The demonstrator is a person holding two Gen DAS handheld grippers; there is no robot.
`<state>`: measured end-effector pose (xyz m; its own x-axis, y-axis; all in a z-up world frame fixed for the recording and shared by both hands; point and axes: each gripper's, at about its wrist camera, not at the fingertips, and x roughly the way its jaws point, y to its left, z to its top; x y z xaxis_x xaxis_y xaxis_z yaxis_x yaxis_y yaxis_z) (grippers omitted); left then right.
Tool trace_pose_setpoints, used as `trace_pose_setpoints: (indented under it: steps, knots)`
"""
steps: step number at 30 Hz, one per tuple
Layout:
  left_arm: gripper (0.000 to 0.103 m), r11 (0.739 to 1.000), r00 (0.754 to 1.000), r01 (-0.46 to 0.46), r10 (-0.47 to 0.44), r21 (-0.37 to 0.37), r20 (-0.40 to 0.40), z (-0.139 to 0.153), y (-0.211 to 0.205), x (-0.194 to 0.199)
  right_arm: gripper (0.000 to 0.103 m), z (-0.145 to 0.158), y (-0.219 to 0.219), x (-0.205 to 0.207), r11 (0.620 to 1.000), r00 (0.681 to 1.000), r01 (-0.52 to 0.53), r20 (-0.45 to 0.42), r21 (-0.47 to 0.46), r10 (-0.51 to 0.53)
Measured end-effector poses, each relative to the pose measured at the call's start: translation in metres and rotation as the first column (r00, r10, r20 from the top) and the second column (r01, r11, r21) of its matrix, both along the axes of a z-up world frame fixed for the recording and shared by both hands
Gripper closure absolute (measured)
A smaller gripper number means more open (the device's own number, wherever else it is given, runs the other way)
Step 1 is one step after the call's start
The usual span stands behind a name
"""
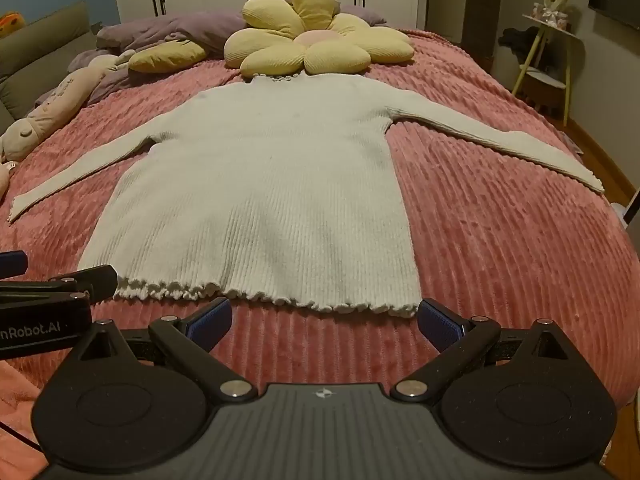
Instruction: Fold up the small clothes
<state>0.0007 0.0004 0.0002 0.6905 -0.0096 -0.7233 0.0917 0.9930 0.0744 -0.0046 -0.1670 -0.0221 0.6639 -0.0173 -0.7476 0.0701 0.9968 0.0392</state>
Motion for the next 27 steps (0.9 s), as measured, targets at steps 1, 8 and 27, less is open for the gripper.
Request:
trace_pose_setpoints:
  steps: [1, 8, 27]
  knots:
    - [0.000, 1.000, 1.000, 0.000, 0.000, 0.000, -0.001, 0.0002, 0.0002, 0.0003, 0.004, 0.0004, -0.0001, -0.0012, 1.000, 1.000, -0.001, 0.015, 0.007, 0.000]
    - [0.000, 1.000, 1.000, -0.006, 0.006, -0.001, -0.002, -0.0048, 0.0059, 0.0008, 0.004, -0.0006, -0.0038, -0.0014, 1.000, 1.000, -0.003, 0.017, 0.028, 0.002]
    - [0.000, 1.000, 1.000, -0.014, 0.014, -0.009, -0.002, -0.0051, 0.0047, 0.0002, 0.004, 0.0018, -0.0050, -0.0032, 1.000, 1.000, 0.011, 0.028, 0.020, -0.011]
